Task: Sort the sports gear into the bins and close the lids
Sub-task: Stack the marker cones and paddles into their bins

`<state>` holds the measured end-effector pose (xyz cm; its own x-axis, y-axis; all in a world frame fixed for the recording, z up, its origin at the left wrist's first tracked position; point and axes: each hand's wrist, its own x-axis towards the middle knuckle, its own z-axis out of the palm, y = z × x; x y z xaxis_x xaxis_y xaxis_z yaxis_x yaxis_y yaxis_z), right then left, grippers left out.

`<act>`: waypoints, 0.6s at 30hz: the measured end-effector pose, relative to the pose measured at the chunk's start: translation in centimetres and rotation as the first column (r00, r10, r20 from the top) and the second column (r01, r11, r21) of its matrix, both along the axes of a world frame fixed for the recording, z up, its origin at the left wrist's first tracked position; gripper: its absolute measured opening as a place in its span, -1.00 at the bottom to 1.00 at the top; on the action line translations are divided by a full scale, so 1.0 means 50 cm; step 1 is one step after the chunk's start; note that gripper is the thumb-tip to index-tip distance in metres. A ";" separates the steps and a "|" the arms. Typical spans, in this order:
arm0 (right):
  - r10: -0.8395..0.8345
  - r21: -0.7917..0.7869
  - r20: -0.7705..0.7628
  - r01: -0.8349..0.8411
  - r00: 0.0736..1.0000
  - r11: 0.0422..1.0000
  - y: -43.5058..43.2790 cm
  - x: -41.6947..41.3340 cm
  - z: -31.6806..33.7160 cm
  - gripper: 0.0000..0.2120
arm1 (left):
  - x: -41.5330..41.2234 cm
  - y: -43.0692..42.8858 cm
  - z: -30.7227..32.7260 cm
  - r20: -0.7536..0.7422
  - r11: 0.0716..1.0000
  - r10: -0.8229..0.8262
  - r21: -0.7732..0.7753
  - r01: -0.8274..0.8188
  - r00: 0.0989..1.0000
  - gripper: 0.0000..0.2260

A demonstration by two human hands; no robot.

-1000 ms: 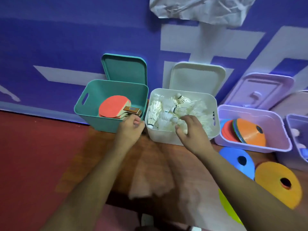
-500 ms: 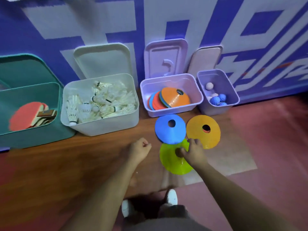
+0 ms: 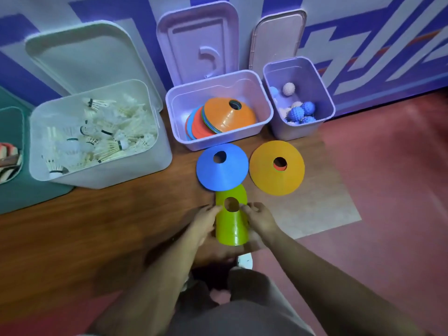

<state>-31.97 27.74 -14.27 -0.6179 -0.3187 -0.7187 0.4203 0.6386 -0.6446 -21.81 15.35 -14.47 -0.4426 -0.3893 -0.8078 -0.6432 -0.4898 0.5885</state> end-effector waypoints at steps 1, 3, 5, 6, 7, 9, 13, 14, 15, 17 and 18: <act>0.004 -0.010 0.027 -0.004 1.000 1.000 -0.002 0.006 0.004 -0.58 | 0.001 0.003 -0.002 -0.016 0.999 0.034 0.011 -0.034 0.999 -0.88; 0.025 -0.043 0.049 -0.023 0.999 0.999 -0.001 0.011 0.011 -0.63 | 0.006 0.004 -0.006 -0.051 0.991 0.132 0.000 -0.132 0.990 -0.79; 0.051 -0.090 0.055 -0.046 0.997 0.995 0.002 0.013 0.022 -0.67 | 0.018 -0.001 0.004 -0.051 0.970 0.242 0.053 -0.239 0.969 -0.72; 0.071 -0.099 0.046 -0.066 0.996 0.993 0.005 0.012 0.029 -0.72 | 0.025 -0.007 0.008 -0.054 0.957 0.277 0.107 -0.271 0.959 -0.69; 0.101 -0.090 0.028 -0.098 0.995 0.991 0.009 0.010 0.030 -0.75 | 0.035 -0.015 0.012 -0.061 0.943 0.304 0.162 -0.291 0.951 -0.67; 0.199 -0.040 -0.037 -0.200 0.979 0.979 0.012 0.001 0.035 -0.73 | 0.060 -0.038 0.014 -0.084 0.927 0.327 0.222 -0.302 0.941 -0.68; 0.413 0.098 -0.312 -0.403 0.856 0.910 -0.020 -0.042 0.036 -0.68 | 0.123 -0.101 0.020 -0.114 0.922 0.344 0.229 -0.313 0.932 -0.66; 0.459 0.119 -0.385 -0.450 0.801 0.885 -0.039 -0.051 0.036 -0.67 | 0.139 -0.115 0.023 -0.110 0.917 0.362 0.221 -0.332 0.926 -0.64; 0.501 0.146 -0.457 -0.493 0.735 0.858 -0.060 -0.059 0.034 -0.64 | 0.153 -0.128 0.021 -0.106 0.909 0.387 0.210 -0.360 0.916 -0.62; 0.592 0.227 -0.543 -0.575 0.596 0.786 -0.110 -0.066 0.036 -0.52 | 0.180 -0.151 0.012 -0.107 0.889 0.441 0.189 -0.417 0.891 -0.58; 0.639 0.275 -0.560 -0.609 0.527 0.744 -0.137 -0.067 0.037 -0.48 | 0.189 -0.158 0.009 -0.116 0.883 0.456 0.183 -0.432 0.882 -0.57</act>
<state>-35.30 20.88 -12.43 -0.5573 -0.7731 -0.3030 -0.5495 0.6169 -0.5635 -12.39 7.43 -14.02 -0.3724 -0.4551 -0.8088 -0.2466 -0.7917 0.5590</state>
